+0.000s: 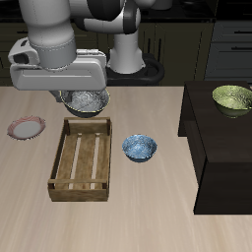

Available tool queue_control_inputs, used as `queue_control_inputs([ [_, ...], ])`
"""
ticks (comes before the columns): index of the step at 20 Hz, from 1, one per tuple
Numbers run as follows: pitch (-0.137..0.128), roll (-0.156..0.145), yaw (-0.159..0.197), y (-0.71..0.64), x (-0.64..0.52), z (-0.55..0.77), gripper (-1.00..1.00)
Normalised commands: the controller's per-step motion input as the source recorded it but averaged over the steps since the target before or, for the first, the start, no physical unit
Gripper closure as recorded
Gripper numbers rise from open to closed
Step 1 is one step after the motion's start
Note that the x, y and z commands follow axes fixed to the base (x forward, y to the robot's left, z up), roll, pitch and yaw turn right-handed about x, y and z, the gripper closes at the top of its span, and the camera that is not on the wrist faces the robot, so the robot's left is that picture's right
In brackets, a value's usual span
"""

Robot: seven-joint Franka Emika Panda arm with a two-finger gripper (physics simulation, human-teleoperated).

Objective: Place the black bowl in the wooden tray

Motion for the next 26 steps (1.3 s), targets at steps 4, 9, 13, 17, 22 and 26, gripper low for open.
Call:
queue_control_inputs([
  [4, -0.023, 0.009, -0.016, 0.00, -0.25, -0.01, 1.00],
  [9, -0.023, -0.010, -0.031, -0.19, -0.28, 0.02, 1.00],
  [13, -0.023, 0.003, 0.007, -0.14, -0.24, -0.02, 1.00],
  [17, 0.003, -0.007, -0.036, -0.17, -0.18, -0.09, 1.00],
  [22, -0.027, -0.016, -0.008, -0.14, -0.18, -0.02, 1.00],
  [26, -0.033, -0.032, 0.022, -0.12, -0.08, 0.02, 1.00],
])
